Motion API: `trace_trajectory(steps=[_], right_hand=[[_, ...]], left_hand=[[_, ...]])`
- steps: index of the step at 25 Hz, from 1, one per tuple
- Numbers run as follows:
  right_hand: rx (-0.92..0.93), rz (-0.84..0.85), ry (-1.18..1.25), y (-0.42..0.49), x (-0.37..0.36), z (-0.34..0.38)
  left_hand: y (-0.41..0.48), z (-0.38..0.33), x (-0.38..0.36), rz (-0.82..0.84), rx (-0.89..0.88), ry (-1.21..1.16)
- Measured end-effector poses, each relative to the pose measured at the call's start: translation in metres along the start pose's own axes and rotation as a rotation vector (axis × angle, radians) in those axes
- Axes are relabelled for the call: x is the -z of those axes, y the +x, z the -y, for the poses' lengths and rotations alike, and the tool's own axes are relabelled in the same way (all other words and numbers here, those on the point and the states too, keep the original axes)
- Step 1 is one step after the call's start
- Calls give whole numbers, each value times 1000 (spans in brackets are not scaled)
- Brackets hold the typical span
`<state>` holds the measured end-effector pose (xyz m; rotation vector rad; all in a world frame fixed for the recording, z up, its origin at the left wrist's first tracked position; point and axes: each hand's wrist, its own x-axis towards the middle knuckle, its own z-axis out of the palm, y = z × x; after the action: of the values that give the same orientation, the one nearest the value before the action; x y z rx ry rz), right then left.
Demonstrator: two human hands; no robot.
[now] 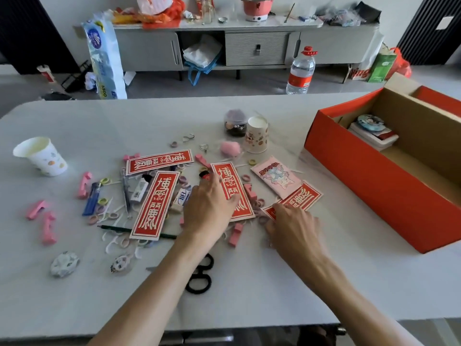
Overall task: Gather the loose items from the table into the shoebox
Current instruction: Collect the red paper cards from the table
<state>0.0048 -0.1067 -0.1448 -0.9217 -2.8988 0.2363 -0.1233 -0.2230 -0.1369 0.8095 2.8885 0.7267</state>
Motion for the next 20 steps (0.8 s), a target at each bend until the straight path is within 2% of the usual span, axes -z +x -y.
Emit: trace_trajectory(steps=[2, 5, 8, 10, 12, 15, 17, 20], right_hand=[[43, -93, 0, -6, 11, 0], [82, -372, 45, -15, 30, -6], [94, -588, 181, -16, 48, -19], [87, -670, 290, -15, 53, -23], [32, -648, 548, -15, 57, -21], [-74, -571, 999, -10, 65, -16], [-101, -539, 1113, -5, 69, -12], [-153, -375, 1256, 3, 65, -2]], left_hand=[[5, -2, -15, 9, 18, 61], [8, -6, -27, 62, 55, 56], [10, -14, -30, -28, 78, -74], [11, -15, -24, -73, 101, -155], [12, -7, -13, -40, 178, -330], [6, 7, 19, 118, 328, -858], [-4, 13, 41, 210, 290, -1011], [-16, 21, 56, 286, 228, -1111]])
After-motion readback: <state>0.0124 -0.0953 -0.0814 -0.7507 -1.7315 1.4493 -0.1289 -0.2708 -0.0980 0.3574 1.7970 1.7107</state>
